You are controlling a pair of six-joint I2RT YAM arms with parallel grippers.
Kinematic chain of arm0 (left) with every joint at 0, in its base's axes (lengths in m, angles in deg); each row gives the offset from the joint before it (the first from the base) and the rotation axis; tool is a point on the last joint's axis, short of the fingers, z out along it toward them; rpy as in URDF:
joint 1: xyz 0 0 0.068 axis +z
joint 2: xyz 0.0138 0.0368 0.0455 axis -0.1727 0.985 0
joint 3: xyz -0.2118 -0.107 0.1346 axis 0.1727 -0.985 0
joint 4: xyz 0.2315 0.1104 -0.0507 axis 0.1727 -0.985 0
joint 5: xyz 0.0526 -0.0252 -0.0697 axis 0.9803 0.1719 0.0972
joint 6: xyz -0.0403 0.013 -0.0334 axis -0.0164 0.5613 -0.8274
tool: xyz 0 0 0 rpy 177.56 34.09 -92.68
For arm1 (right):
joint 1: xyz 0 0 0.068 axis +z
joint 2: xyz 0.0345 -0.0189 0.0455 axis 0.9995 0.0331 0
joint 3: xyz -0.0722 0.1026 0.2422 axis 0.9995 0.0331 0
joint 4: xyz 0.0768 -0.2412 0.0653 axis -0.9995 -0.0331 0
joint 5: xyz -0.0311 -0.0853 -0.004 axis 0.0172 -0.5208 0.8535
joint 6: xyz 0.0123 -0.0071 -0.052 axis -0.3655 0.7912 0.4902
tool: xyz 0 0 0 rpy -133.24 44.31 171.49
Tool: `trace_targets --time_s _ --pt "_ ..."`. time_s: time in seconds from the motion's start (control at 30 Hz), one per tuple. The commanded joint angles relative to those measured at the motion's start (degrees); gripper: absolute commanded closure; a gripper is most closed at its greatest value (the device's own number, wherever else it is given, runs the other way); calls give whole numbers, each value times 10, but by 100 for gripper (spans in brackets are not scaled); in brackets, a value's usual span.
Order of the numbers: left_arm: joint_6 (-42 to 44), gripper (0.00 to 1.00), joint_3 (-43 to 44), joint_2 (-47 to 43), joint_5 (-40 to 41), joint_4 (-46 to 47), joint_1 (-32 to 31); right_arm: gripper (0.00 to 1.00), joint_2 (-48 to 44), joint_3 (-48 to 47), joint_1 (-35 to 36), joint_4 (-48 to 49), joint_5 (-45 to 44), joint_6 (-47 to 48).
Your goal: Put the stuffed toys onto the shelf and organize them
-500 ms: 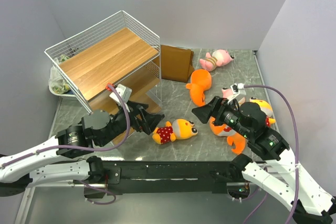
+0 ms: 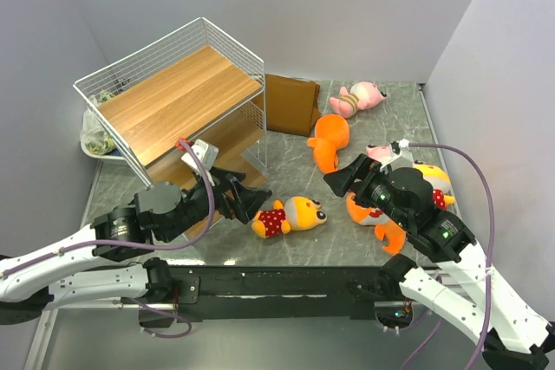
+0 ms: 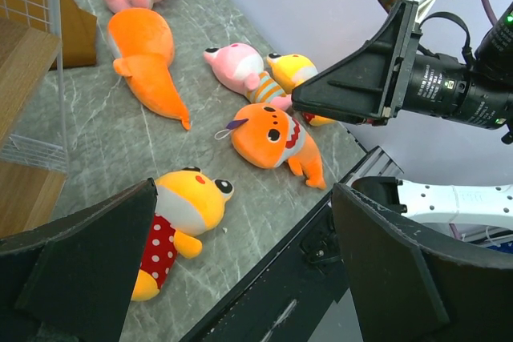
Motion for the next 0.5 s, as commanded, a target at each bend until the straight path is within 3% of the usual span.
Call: trace_targets --time_s 0.0,0.13,0.27,0.47 --pt "4 4 29 1 -9 5 -3 0 2 7 -3 -3 -44 -43" --pt "18 4 24 1 -4 10 -3 2 8 32 -2 10 -39 -64" --pt "29 3 33 10 0 -3 -3 11 45 32 -2 -13 -54 -117" --pt "44 4 49 22 -9 -6 -3 18 108 62 -2 29 12 -173"
